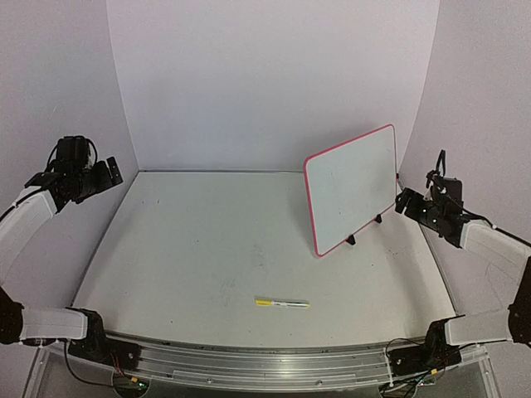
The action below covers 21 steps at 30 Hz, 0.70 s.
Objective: Write a sentence on the whiteboard
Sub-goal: Pick up the whiteboard stand from the corner of the board.
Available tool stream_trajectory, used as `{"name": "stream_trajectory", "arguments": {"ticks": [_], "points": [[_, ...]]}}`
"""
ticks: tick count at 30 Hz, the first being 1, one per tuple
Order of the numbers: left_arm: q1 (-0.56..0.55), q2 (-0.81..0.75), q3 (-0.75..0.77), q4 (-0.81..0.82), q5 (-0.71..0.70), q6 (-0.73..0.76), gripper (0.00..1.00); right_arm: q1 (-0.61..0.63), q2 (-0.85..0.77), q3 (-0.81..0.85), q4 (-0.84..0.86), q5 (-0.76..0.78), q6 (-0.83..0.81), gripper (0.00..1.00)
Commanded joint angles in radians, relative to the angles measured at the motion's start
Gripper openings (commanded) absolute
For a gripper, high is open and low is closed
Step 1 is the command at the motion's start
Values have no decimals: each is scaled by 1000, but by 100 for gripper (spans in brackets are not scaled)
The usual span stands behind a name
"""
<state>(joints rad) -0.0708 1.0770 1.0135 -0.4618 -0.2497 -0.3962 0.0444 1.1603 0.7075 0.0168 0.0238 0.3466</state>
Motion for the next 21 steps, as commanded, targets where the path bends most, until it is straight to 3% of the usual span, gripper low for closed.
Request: {"name": "stream_trajectory", "arguments": {"ticks": [1, 6, 10, 14, 21], "points": [[5, 78, 167, -175, 96, 57, 100, -1, 53, 62, -15, -179, -19, 98], [6, 105, 240, -237, 174, 153, 99, 7, 85, 35, -51, -320, -67, 98], [5, 54, 142, -137, 195, 203, 99, 55, 114, -12, -25, -366, -56, 98], [5, 4, 32, -35, 316, 248, 99, 157, 190, -18, 10, -347, -53, 95], [5, -6, 7, -32, 368, 271, 99, 188, 387, -14, 148, -380, -36, 77]]}}
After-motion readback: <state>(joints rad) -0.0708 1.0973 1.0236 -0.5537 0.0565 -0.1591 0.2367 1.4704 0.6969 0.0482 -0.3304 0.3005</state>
